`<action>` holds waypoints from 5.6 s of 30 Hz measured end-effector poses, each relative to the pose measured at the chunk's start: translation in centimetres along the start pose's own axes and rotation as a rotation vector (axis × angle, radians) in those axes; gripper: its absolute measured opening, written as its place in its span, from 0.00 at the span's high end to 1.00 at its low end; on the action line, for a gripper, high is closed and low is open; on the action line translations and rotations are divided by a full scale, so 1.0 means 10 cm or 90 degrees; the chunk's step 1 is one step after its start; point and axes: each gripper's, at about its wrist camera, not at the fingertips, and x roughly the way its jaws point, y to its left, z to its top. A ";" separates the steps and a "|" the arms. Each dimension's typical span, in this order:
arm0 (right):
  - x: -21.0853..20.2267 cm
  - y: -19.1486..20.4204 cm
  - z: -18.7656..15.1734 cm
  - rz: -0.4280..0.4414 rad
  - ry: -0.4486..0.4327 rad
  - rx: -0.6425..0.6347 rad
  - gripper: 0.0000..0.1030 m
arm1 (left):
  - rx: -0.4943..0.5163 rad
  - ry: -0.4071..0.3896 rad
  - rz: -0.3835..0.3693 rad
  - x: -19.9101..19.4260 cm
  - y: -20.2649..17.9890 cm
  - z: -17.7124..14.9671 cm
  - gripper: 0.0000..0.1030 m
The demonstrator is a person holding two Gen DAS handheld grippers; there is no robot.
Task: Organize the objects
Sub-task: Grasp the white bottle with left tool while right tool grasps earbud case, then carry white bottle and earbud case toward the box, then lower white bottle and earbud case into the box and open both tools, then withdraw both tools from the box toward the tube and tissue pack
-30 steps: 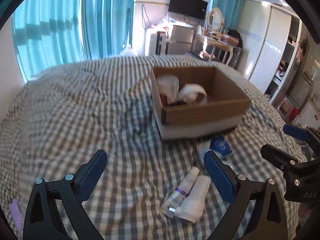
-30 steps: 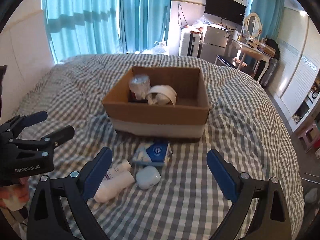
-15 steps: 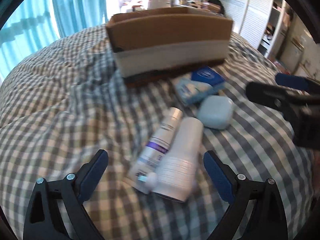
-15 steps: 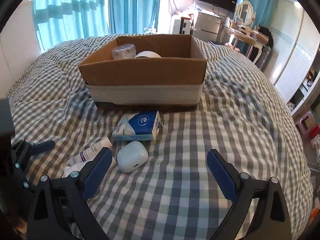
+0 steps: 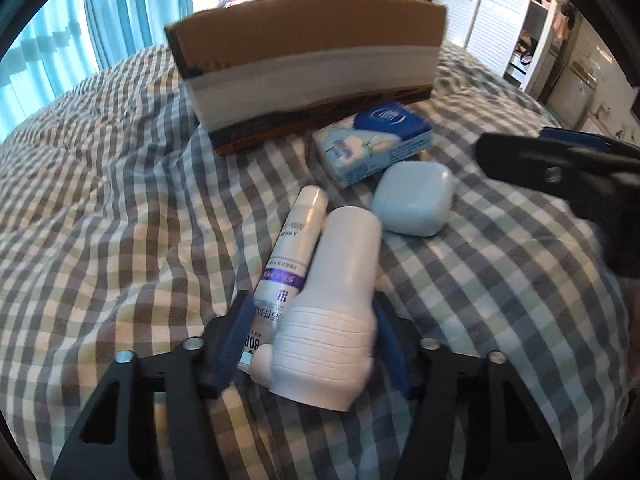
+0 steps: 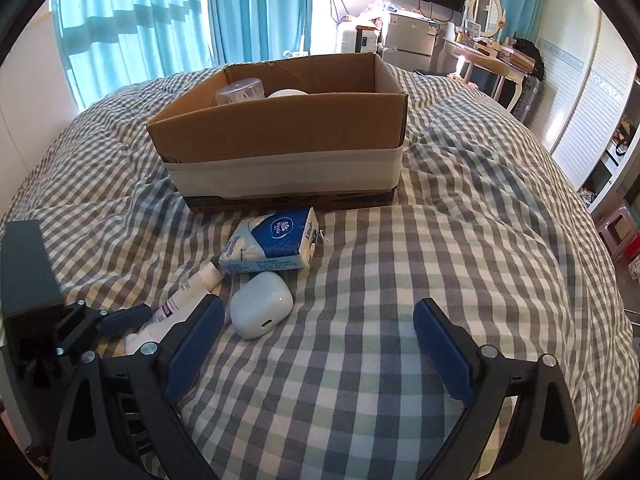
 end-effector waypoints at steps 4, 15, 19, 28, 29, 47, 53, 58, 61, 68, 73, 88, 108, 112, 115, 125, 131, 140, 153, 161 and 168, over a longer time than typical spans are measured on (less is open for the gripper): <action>0.00 0.00 0.00 0.001 0.001 0.001 0.07 | -0.009 -0.009 -0.015 -0.13 0.02 0.00 0.55; 0.19 0.28 0.13 0.007 0.036 -0.074 0.07 | -0.073 -0.101 -0.030 -0.77 0.40 0.23 0.59; 0.45 0.50 0.13 0.018 0.095 -0.138 0.07 | -0.095 -0.106 -0.010 -0.79 0.62 0.25 0.61; 0.83 0.66 0.08 -0.016 0.165 -0.187 0.47 | -0.113 -0.042 -0.028 -0.53 0.74 0.16 0.59; 0.82 0.67 0.07 -0.017 0.163 -0.188 0.48 | -0.117 -0.036 -0.030 -0.52 0.73 0.16 0.57; 0.21 0.32 0.00 0.012 0.073 -0.109 0.48 | -0.095 0.073 -0.028 0.02 0.45 0.00 0.40; 0.17 0.30 -0.03 0.028 0.073 -0.107 0.48 | -0.093 0.062 -0.037 -0.04 0.43 0.00 0.51; 0.00 0.33 -0.07 0.033 0.069 -0.113 0.48 | -0.104 0.031 -0.062 -0.31 0.39 0.01 0.51; -0.15 0.36 -0.14 0.033 0.060 -0.114 0.48 | -0.092 0.019 -0.071 -0.48 0.30 0.01 0.51; -0.45 0.37 -0.33 0.034 0.045 -0.119 0.48 | -0.086 0.004 -0.066 -0.74 0.17 -0.02 0.51; -0.63 0.31 -0.33 0.029 0.031 -0.110 0.48 | -0.093 -0.018 -0.057 -0.95 0.21 0.01 0.51; -0.90 0.25 0.37 0.056 -0.016 -0.110 0.48 | -0.099 -0.089 -0.060 -1.30 0.47 0.64 0.51; -0.52 -0.08 2.13 0.066 -0.084 -0.087 0.48 | -0.073 -0.155 -0.067 -1.10 0.84 2.36 0.51; -0.25 -0.25 2.39 0.071 -0.070 -0.058 0.48 | -0.065 -0.151 -0.088 -0.87 0.81 2.58 0.51; 0.02 -0.35 2.56 0.068 -0.051 -0.047 0.48 | -0.062 -0.140 -0.101 -0.66 0.76 2.73 0.51; 0.89 -0.42 2.62 0.105 0.024 -0.033 0.48 | -0.043 -0.067 -0.135 0.13 0.59 2.72 0.51; 1.04 -0.43 2.51 0.103 0.038 -0.027 0.48 | -0.029 -0.045 -0.144 0.37 0.52 2.60 0.51; 0.90 -0.46 2.45 0.086 0.022 -0.022 0.33 | -0.042 -0.039 -0.130 0.48 0.51 2.45 0.46; -0.34 -0.46 2.33 0.020 -0.070 -0.018 0.29 | -0.041 -0.098 -0.084 -0.56 0.58 2.23 0.34; -1.19 -0.25 2.01 0.022 -0.131 -0.026 0.25 | -0.045 -0.155 -0.046 -1.41 0.57 2.03 0.20; -1.56 -0.02 1.59 0.005 -0.152 -0.034 0.12 | -0.060 -0.201 -0.008 -1.89 0.63 1.73 0.03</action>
